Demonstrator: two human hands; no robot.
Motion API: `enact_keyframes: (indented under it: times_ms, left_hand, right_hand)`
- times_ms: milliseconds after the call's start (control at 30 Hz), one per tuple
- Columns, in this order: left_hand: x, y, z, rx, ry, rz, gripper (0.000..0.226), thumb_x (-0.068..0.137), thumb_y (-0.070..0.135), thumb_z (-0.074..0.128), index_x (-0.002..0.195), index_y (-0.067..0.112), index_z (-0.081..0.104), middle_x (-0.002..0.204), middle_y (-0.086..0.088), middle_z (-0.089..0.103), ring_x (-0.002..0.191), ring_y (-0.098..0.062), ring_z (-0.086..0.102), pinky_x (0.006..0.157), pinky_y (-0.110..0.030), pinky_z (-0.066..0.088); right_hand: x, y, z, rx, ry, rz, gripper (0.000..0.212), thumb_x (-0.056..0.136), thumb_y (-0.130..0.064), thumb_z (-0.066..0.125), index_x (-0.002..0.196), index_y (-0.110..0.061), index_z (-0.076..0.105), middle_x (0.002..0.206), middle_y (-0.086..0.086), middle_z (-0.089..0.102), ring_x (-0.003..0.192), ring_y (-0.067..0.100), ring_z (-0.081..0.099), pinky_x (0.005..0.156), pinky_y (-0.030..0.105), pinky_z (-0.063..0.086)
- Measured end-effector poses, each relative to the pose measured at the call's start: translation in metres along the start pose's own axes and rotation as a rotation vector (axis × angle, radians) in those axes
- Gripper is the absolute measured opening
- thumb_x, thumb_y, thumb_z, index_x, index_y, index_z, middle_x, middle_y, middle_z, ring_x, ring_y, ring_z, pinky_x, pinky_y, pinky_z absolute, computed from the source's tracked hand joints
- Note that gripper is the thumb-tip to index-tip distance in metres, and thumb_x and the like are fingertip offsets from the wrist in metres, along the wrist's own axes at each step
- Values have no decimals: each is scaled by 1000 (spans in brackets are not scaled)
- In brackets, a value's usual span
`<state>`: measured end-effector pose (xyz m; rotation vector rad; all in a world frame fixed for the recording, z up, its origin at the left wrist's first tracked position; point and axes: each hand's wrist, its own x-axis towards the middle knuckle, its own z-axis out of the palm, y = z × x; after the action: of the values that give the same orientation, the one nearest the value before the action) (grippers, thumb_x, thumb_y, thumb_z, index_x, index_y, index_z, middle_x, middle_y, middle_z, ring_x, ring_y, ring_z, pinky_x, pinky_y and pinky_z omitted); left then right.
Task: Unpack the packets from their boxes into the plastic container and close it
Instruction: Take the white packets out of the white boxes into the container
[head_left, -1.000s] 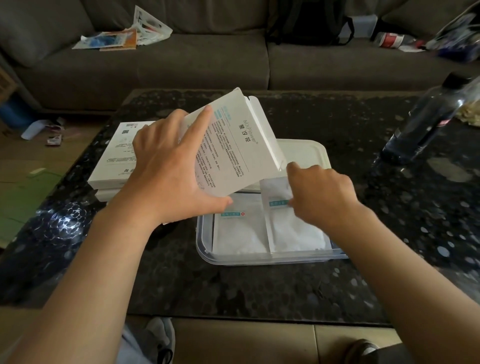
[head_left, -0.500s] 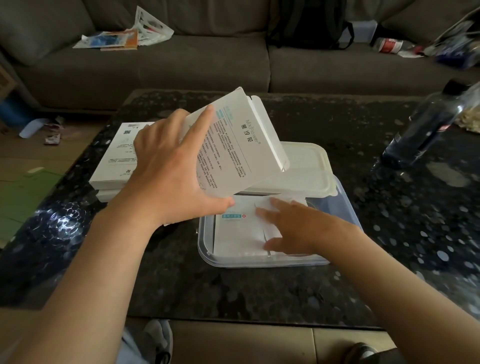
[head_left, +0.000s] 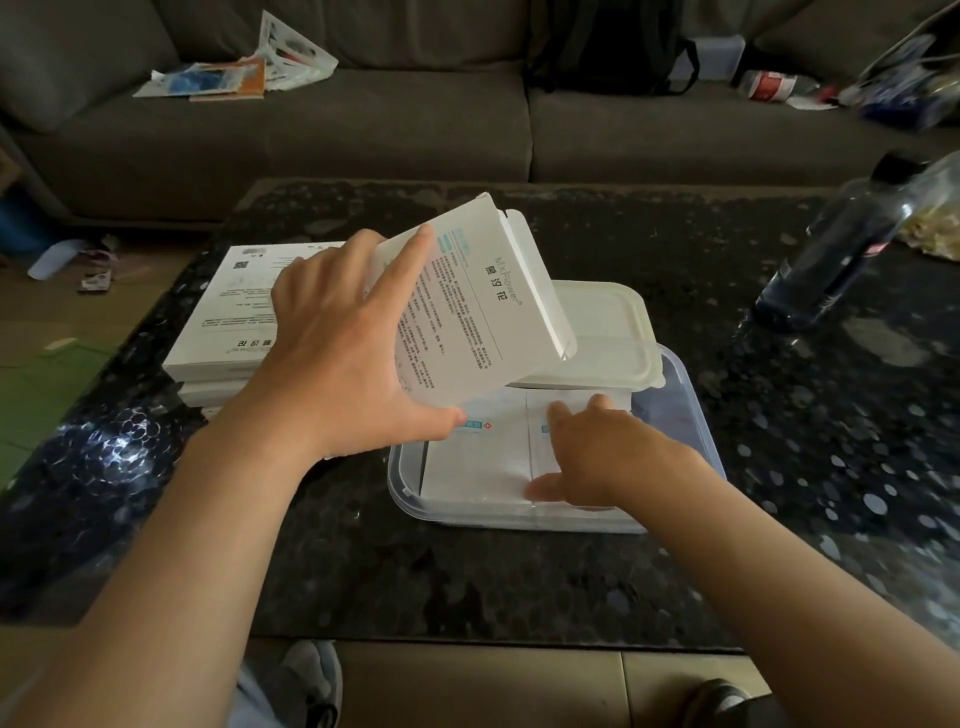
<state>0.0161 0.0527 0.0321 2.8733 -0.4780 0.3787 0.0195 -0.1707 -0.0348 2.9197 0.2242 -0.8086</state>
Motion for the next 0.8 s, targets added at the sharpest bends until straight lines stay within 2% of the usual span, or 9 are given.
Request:
enact_keyframes:
  times_ms: [167,333,567,800]
  left_hand:
    - [-1,2,1,13,-17,4,131,48,79,69,154,29,12,147,-4,28,134,-29,29,112,-53,23]
    - [-1,2,2,20,-27,6,132,47,79,68,155,29,11,146,-3,27,134,-28,28,112,-50,21]
    - [-2,5,5,39,-54,9,133,47,80,66,155,30,8,148,-3,23,136,-28,24,113,-48,18]
    - [-2,7,8,68,-82,29,133,48,81,65,155,29,6,148,-2,22,135,-28,22,113,-49,17]
  right_hand:
    - [11,-1,9,1,-57,71,104,86,-73,56,160,-18,5,149,27,41,133,45,47,111,55,42]
    - [16,-1,14,37,-69,147,108,86,-75,52,160,-15,0,150,29,41,136,49,42,113,59,38]
    - [23,1,19,82,-80,189,110,80,-79,55,158,-22,3,152,31,37,138,54,37,110,62,39]
    - [18,3,17,41,-75,171,111,79,-81,53,159,-23,2,144,26,44,130,46,47,107,53,45]
